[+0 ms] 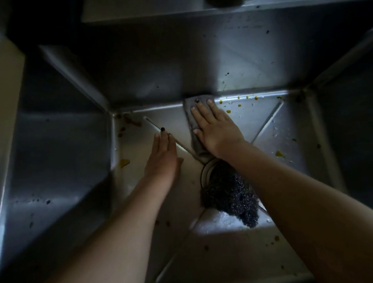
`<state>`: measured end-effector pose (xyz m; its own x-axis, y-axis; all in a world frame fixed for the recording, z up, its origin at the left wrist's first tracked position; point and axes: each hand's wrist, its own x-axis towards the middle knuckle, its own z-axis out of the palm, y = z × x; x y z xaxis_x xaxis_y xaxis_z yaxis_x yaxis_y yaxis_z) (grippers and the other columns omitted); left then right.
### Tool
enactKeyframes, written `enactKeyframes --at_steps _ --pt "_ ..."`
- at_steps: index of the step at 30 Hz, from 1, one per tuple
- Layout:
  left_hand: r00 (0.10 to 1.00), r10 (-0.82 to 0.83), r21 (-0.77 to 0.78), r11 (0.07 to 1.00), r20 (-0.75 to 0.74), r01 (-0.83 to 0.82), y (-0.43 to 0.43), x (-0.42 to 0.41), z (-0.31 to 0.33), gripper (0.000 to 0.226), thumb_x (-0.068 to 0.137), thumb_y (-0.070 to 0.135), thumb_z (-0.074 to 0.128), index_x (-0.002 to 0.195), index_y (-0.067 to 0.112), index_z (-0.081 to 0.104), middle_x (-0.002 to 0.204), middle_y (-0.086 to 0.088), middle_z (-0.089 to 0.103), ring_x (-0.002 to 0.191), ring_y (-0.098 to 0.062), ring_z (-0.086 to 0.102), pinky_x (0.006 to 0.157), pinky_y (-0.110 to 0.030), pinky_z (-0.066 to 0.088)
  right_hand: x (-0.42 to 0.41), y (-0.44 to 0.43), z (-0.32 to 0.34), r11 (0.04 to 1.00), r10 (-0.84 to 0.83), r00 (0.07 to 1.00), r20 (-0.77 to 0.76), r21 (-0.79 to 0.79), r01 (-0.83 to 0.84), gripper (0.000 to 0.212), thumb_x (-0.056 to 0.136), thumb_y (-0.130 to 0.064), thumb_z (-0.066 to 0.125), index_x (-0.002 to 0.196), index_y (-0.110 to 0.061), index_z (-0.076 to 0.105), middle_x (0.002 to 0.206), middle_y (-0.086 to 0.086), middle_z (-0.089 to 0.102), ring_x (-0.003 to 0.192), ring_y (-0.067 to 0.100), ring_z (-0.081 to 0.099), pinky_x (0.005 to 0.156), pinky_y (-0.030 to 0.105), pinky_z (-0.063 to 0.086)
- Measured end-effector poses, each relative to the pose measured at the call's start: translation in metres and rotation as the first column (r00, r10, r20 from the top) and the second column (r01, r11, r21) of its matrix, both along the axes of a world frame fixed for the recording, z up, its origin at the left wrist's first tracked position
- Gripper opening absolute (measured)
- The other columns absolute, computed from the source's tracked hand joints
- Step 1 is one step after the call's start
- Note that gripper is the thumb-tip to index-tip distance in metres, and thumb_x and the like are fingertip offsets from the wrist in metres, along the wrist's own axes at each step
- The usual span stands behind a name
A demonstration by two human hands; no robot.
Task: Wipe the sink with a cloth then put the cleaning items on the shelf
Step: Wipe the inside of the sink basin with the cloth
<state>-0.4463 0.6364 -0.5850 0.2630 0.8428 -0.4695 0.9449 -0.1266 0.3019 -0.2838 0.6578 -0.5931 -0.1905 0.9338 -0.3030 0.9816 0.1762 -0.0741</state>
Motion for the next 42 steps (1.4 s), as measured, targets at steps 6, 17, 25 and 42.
enactKeyframes --at_steps 6,17,25,42 --pt "1.000 0.008 -0.063 0.998 -0.001 -0.008 -0.001 -0.001 0.001 0.076 0.094 0.034 0.045 0.146 0.006 -0.002 0.155 -0.011 -0.016 0.141 -0.026 -0.017 0.112 -0.028 -0.007 0.011 -0.012 -0.007 0.993 -0.095 0.991 0.089 -0.066 0.101 0.058 0.101 -0.034 0.009 0.146 -0.003 -0.013 0.157 0.015 -0.010 0.143 0.037 -0.013 0.118 0.046 0.001" --pt "1.000 -0.002 -0.058 0.998 -0.014 0.002 -0.001 0.000 -0.003 0.079 0.093 0.037 0.045 0.146 0.004 -0.004 0.154 -0.013 -0.015 0.141 -0.028 -0.017 0.109 -0.028 -0.011 -0.029 -0.013 0.000 0.996 0.025 0.999 0.036 -0.086 -0.022 0.055 0.102 -0.031 0.012 0.148 -0.009 -0.007 0.158 0.013 -0.008 0.144 0.036 -0.012 0.118 0.048 0.005" --pt "0.997 -0.030 -0.107 0.994 -0.067 0.023 0.003 -0.001 -0.004 0.083 0.091 0.037 0.049 0.146 0.004 -0.005 0.154 -0.013 -0.017 0.140 -0.031 -0.020 0.112 -0.032 -0.008 0.011 0.001 0.003 0.992 -0.107 0.994 -0.002 -0.075 0.106 0.057 0.101 -0.036 0.019 0.150 -0.017 -0.005 0.159 0.005 -0.007 0.146 0.026 -0.007 0.118 0.042 0.008" --pt "0.999 0.043 -0.111 0.993 -0.003 -0.043 0.002 -0.002 -0.003 0.075 0.094 0.030 0.047 0.147 0.011 -0.003 0.155 -0.004 -0.018 0.140 -0.018 -0.020 0.111 -0.027 -0.007 -0.038 -0.027 0.005 0.983 -0.120 0.989 -0.087 -0.150 0.106 0.059 0.101 -0.033 0.019 0.148 -0.010 -0.009 0.157 0.013 -0.013 0.143 0.037 -0.016 0.118 0.048 0.001"
